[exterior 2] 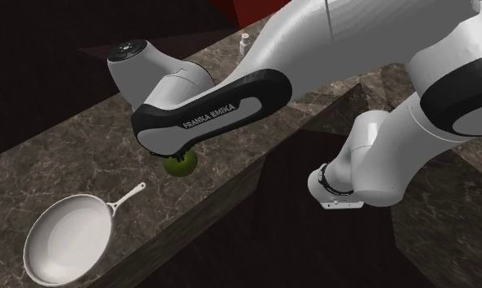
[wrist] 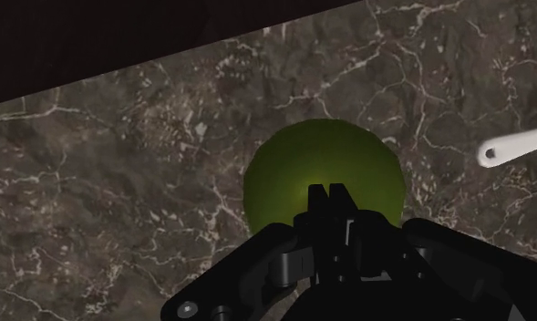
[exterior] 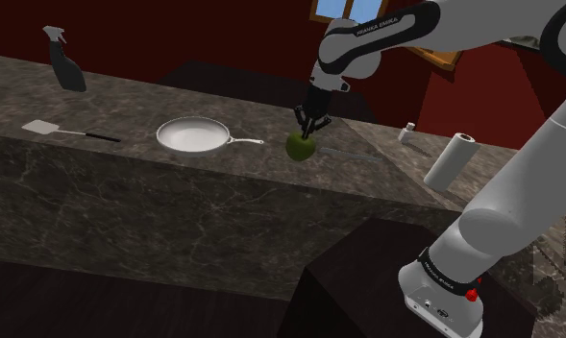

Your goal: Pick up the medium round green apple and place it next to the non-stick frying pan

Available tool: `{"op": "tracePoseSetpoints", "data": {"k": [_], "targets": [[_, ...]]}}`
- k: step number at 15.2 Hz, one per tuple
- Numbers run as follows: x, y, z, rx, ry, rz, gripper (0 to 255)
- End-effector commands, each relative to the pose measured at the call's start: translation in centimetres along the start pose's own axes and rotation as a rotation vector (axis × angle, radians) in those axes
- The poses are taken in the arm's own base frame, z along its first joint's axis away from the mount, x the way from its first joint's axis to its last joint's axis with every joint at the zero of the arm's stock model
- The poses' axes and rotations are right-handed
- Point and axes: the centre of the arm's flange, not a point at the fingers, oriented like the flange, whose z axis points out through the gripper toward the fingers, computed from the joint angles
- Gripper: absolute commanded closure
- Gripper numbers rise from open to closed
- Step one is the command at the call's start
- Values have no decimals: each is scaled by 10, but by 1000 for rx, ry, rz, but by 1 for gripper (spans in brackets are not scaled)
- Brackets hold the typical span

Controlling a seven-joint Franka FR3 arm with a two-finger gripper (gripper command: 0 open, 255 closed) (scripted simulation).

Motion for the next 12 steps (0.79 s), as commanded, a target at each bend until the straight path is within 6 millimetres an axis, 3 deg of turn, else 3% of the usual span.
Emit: {"op": "tracePoseSetpoints", "data": {"k": [1,2,7,11,12], "targets": [[0,0,0,0,0,0,255],[0,0,0,0,0,0,0],[0,0,0,0,0,0,0],[0,0,-50,0,0,0,0],[0,0,-50,0,0,0,0]]}}
